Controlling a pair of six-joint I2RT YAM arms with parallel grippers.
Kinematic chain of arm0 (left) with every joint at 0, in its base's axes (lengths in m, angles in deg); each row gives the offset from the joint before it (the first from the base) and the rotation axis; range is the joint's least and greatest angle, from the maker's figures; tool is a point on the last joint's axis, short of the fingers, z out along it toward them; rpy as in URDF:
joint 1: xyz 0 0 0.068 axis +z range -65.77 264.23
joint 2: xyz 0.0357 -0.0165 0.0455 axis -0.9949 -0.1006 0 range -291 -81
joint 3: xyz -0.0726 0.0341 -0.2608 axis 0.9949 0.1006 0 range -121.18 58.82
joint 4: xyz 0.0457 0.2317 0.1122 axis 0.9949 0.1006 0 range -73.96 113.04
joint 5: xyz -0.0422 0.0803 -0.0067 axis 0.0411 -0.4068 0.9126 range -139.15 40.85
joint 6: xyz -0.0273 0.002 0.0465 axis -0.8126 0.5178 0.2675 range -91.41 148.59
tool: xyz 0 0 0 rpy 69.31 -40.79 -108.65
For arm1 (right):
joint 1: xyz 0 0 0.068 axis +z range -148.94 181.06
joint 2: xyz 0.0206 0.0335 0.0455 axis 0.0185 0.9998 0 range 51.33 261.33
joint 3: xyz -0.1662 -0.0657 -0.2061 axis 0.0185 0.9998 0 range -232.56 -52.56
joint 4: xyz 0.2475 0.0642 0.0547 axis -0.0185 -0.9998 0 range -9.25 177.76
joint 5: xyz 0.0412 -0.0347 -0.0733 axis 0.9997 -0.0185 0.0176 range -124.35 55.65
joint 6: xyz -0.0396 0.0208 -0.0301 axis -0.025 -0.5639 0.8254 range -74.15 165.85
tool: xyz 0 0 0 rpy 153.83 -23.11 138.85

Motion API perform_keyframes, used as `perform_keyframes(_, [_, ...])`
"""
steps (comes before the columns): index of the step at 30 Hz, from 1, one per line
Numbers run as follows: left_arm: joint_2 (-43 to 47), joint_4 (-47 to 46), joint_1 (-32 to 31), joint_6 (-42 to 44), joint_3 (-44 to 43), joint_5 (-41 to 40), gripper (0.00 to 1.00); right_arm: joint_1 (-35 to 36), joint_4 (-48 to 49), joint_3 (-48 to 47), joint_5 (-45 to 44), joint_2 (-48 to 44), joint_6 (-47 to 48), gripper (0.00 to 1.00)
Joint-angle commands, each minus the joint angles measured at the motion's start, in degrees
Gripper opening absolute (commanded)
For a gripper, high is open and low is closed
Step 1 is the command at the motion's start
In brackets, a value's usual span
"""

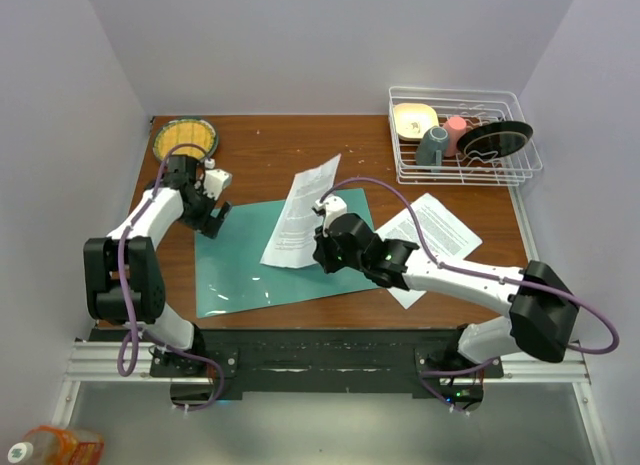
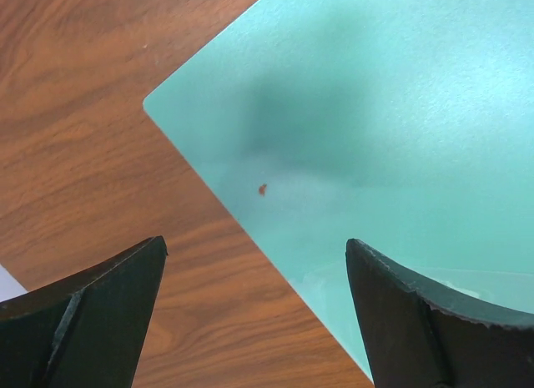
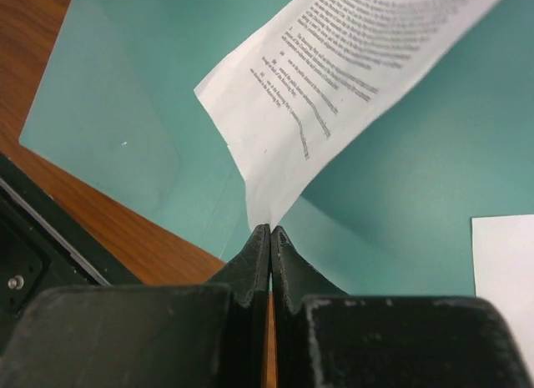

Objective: Put the files into the folder

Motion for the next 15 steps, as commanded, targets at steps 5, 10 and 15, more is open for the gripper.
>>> perform_keyframes(5, [0.4,0.2,-0.4,-1.0,0.4,4.0,0.94,2.0,-1.8,-2.4,2.1,-3.4,3.4,0.00])
perform_keyframes(10, [1.8,3.9,-4.6,-2.4,-2.4,9.6,0.94,2.1,0.8,-0.1,4.0,0.6,-0.2,0.00])
perform_keyframes(15, [0.5,2.3,-15.1,-5.3,-3.8,8.3,0.95,2.2,3.2,2.6,5.2,6.2,-4.9,0.00])
